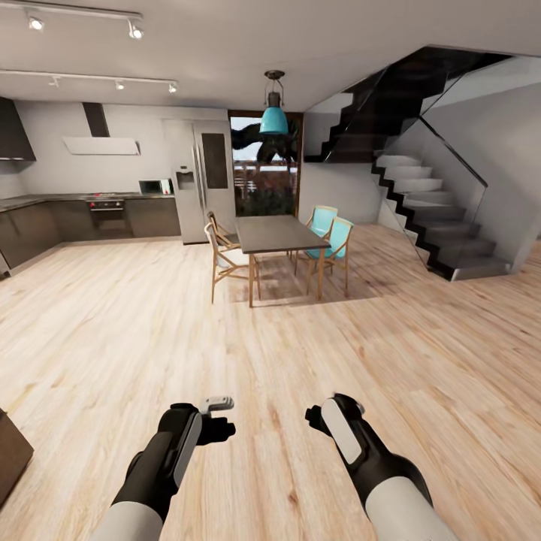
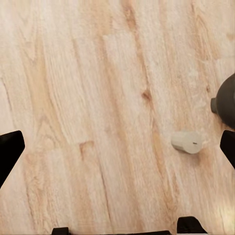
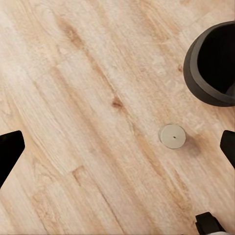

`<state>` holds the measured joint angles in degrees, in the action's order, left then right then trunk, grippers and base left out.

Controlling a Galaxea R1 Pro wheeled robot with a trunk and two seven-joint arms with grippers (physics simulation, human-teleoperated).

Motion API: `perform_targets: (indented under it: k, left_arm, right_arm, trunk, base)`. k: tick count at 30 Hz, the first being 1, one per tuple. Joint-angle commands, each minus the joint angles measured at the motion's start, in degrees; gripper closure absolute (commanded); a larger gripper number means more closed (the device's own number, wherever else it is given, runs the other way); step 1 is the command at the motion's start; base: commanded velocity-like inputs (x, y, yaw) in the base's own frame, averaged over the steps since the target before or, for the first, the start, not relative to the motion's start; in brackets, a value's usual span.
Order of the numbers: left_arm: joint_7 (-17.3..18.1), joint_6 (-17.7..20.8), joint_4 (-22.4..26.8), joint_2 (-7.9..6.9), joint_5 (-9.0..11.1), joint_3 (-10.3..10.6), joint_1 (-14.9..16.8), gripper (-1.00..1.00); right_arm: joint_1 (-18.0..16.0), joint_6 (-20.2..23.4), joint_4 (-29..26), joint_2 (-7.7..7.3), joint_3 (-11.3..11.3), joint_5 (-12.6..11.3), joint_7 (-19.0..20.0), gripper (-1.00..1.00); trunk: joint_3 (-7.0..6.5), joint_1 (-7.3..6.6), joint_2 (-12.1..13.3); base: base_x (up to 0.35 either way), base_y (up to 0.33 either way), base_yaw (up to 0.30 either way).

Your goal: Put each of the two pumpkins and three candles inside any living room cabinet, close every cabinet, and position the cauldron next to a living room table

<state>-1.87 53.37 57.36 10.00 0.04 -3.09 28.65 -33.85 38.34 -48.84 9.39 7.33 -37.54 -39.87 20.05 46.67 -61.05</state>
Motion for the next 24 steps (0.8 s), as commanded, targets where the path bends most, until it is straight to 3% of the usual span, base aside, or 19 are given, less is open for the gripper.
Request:
perform_targets:
  k: [1,5,12,18,24]
  left_arm:
    - [0.01,0.14,0.4,0.0,0.07,-0.1,0.0,-1.0]
    - [0.02,1.18,0.93,0.0,0.12,-0.23,0.0,-1.0]
    - [0.02,2.16,2.13,0.0,0.22,-0.41,0.0,-1.0]
    - [0.02,3.88,3.11,0.0,0.3,-2.19,0.0,-1.0]
    - [0.02,4.01,3.19,0.0,0.25,-2.51,0.0,-1.0]
  right_arm:
    - [-0.08,0.11,0.16,0.09,0.03,0.0,-0.26,-1.0]
    - [-0.6,0.34,1.91,0.12,0.05,0.03,-0.52,-1.0]
    - [-4.5,-0.12,12.31,0.14,0.06,0.39,-0.4,-1.0]
    - [-5.3,-1.22,14.55,0.17,0.06,0.45,-0.3,-1.0]
    - [-5.4,-1.9,16.58,0.19,0.13,0.52,-0.3,-1.0]
  trunk:
    - [0.19,0.23,-0.42]
    - [0.9,1.1,-2.02]
    - [2.16,2.64,-4.83]
    - [3.24,3.96,-7.24]
    - [4.31,5.28,-9.64]
  base:
    - [0.0,0.0,0.0]
    - [0.0,0.0,0.0]
    - [0.0,0.0,0.0]
    - [-0.029,0.0,0.0]
    - [-0.141,0.0,0.0]
